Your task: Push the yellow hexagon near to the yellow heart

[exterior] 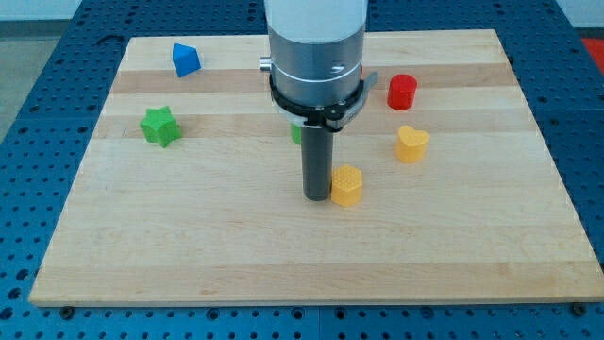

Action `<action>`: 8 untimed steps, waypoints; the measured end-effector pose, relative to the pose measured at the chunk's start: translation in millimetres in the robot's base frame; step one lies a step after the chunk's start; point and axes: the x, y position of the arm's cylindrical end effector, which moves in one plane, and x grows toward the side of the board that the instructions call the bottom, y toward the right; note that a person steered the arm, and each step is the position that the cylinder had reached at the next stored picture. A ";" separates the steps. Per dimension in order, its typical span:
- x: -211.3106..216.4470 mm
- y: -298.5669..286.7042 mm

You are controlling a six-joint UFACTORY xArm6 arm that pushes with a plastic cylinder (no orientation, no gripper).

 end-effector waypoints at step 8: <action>8.7 122.7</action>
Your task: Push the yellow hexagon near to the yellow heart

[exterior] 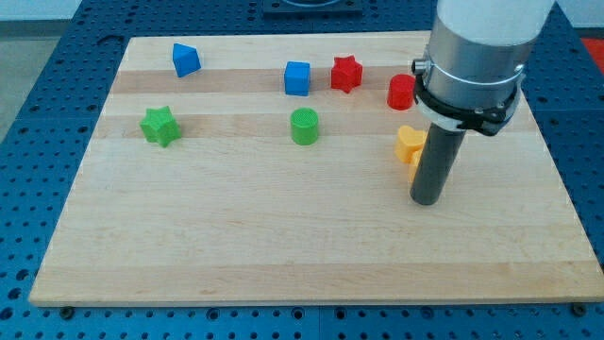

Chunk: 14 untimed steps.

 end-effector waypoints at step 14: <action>-2.9 3.0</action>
